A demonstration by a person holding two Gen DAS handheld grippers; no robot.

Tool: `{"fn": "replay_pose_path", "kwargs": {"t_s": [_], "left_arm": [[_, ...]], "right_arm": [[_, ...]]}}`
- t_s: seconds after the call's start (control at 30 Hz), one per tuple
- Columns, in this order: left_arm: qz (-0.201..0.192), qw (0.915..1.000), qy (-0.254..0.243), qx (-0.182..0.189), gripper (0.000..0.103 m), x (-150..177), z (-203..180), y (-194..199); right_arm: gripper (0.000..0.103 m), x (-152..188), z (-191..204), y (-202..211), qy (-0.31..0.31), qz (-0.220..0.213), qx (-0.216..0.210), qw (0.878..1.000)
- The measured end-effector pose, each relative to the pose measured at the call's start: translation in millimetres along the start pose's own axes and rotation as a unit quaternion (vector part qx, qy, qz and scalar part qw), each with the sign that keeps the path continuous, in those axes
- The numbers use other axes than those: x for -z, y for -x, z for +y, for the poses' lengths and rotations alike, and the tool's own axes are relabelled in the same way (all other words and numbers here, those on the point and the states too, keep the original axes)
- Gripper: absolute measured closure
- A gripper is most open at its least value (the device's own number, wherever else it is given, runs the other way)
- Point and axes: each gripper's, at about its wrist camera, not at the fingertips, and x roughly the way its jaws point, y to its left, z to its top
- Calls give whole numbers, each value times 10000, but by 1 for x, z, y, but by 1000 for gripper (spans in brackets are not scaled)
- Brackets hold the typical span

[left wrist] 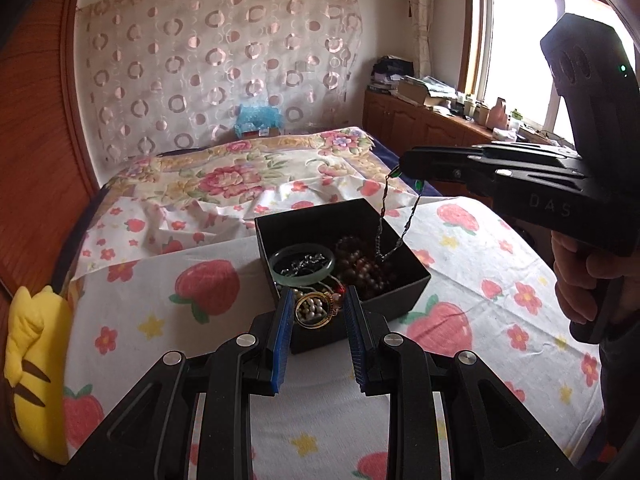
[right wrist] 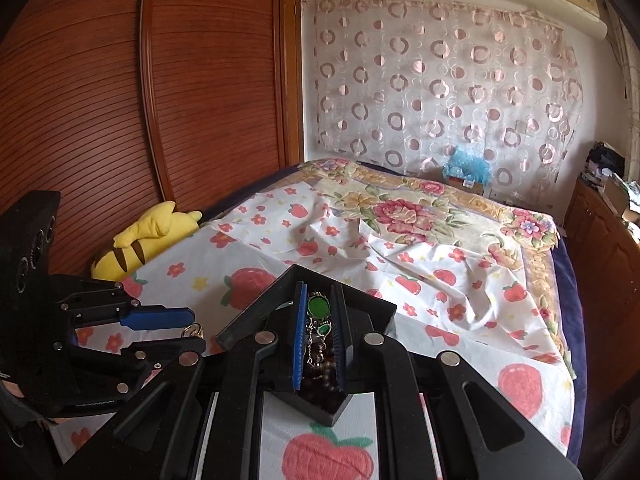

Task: Organize jewelry
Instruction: 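Carry the ring and chain over the black box and open both tools inside it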

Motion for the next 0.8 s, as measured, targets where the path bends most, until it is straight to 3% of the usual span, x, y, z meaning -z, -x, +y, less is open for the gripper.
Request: {"fn": "replay_pose_path", "kwargs": {"t_s": [0.4, 0.8], "left_arm": [[144, 9999, -15, 35, 79, -13, 14, -33], [216, 9996, -132, 116, 79, -36, 9, -62]], "right_arm": [[86, 10, -17, -39, -191, 369, 47, 9991], [85, 32, -58, -44, -604, 361, 640, 9955]]}}
